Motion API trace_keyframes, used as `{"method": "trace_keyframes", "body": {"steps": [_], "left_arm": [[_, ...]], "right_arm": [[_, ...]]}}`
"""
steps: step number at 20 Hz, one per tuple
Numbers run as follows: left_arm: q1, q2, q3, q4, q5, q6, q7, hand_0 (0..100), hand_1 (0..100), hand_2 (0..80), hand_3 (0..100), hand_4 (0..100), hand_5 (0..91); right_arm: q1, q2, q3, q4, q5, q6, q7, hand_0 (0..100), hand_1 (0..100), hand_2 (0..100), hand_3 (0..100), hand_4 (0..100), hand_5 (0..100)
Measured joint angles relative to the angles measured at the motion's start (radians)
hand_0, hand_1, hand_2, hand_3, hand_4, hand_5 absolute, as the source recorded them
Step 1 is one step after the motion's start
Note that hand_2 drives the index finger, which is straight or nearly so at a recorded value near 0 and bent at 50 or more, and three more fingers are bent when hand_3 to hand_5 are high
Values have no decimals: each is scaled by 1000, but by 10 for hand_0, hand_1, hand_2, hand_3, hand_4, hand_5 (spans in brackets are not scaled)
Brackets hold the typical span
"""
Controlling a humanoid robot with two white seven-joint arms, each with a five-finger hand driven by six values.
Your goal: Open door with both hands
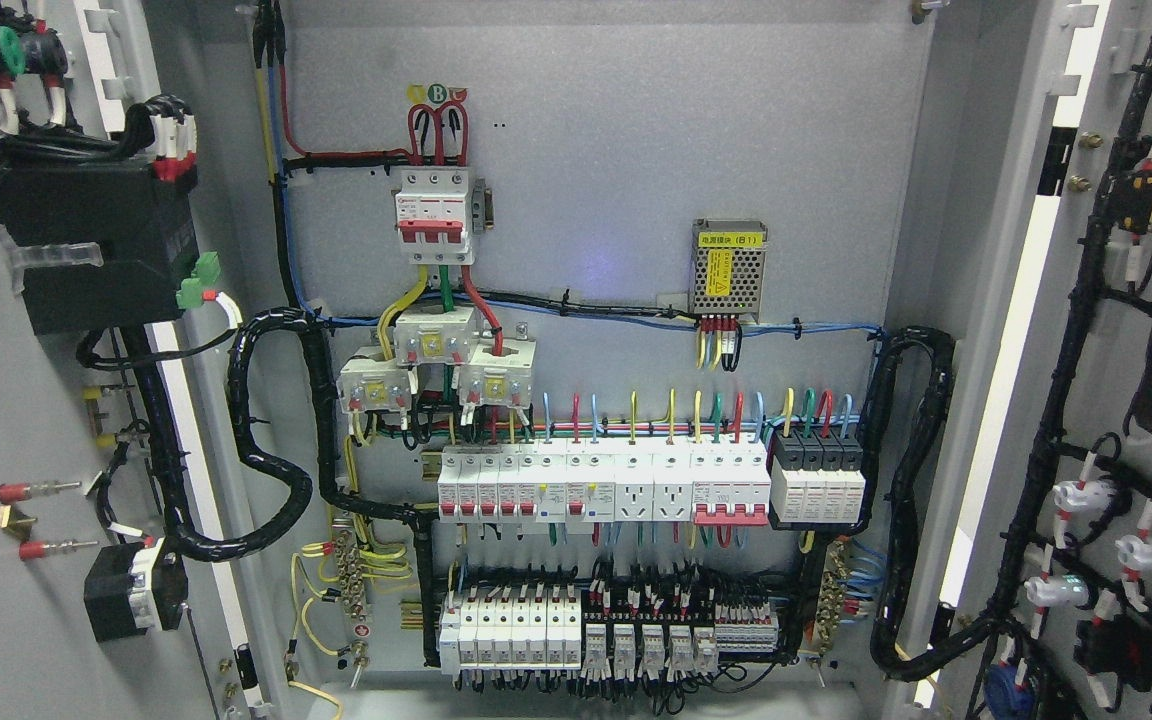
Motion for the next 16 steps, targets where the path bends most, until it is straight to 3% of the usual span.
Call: {"method": "trace_keyframes", "body": {"steps": [5,16], "left_arm": [[-24,-4,-8,-131,37,0,6,120,389,0,0,0,0],[-174,-52,-21,-370,57,-1,7,120,389,0,0,0,0]], "right_arm": [[57,-60,-49,-42,-1,-101,0,120,389,0,0,0,0],[92,-141,-189,-171,-5,-124,-7,120,389,0,0,0,0]]}}
